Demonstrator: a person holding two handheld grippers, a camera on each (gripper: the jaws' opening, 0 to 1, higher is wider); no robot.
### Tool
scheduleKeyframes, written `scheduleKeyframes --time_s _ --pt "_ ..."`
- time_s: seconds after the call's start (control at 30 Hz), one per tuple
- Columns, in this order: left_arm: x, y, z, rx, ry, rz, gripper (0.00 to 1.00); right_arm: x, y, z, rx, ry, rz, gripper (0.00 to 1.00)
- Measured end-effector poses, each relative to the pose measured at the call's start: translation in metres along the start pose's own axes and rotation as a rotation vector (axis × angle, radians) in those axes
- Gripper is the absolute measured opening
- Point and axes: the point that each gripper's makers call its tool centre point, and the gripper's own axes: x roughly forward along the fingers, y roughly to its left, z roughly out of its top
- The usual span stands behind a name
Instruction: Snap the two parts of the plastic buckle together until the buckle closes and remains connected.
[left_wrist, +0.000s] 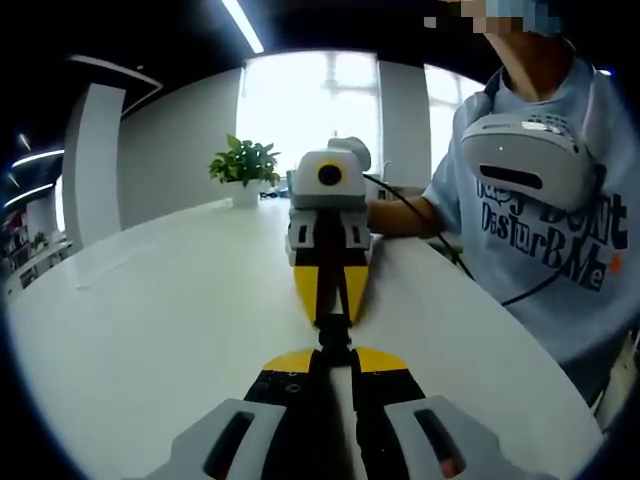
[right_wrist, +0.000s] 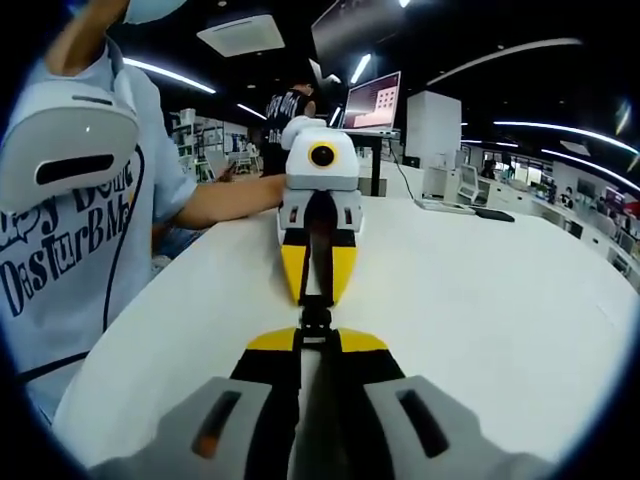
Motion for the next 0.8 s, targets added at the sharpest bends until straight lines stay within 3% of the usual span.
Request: scheduleKeyframes --time_s 0.8 --pt "0.0001 0.0018 0.0 -0.003 -0.004 0.002 0.11 -0.0009 -0.0005 -0.0006 0.017 -0.004 -0.009 0.13"
